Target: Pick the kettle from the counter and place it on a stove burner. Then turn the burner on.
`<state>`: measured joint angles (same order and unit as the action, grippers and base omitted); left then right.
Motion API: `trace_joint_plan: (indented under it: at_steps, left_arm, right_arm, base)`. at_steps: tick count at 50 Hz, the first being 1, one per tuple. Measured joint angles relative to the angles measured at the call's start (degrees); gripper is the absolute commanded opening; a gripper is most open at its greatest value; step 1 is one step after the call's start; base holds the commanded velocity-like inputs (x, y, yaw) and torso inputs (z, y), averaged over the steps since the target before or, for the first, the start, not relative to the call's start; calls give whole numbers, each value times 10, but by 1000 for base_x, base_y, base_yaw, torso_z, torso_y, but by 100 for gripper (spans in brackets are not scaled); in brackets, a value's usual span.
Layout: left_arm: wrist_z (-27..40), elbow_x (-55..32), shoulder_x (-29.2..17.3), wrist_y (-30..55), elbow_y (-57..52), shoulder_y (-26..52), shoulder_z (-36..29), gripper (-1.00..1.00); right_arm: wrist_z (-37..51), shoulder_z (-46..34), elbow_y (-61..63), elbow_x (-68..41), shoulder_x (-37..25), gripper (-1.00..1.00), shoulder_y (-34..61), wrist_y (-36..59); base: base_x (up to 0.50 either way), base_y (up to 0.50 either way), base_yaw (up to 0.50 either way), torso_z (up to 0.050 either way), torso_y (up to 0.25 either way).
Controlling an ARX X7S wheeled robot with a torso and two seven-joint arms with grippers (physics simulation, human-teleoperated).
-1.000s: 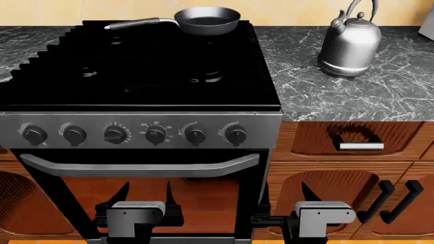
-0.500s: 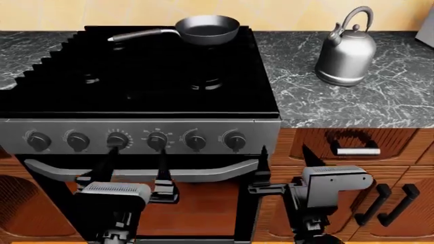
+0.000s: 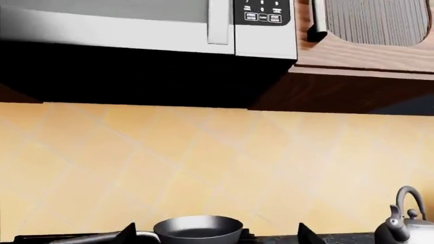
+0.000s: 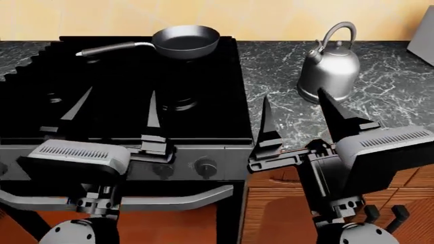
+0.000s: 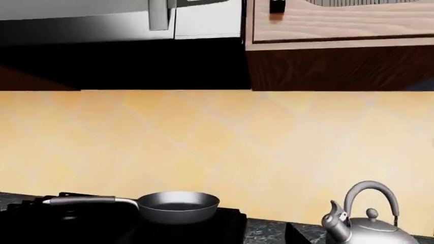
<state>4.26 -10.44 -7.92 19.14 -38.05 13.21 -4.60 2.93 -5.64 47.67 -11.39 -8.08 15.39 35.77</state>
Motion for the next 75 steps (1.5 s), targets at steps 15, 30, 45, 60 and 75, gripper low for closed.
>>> trace_joint_plan:
  at_steps: [15, 30, 45, 60, 75]
  left_arm:
    - [18, 6, -12, 19, -26, 12, -10, 100]
    - [27, 2, -19, 27, -39, 15, -17, 100]
    - [34, -5, -25, 28, -44, 17, -21, 100]
    - [-4, -129, -47, 164, -3, 187, 8, 100]
    - [-143, -280, -118, 365, 151, 439, -14, 100]
  right_arm:
    - [9, -1, 31, -11, -9, 100, 7, 9]
    - [24, 0, 39, -18, -10, 100, 9, 10]
    - [31, -5, 39, -19, -18, 100, 5, -8]
    - [39, -17, 31, -13, -23, 100, -1, -28]
    - [47, -13, 21, -27, -24, 100, 0, -30]
  base:
    - [404, -429, 0, 0, 0]
    - [297, -500, 0, 0, 0]
    - [356, -447, 0, 0, 1]
    - [233, -68, 0, 0, 0]
    - [0, 0, 0, 0, 0]
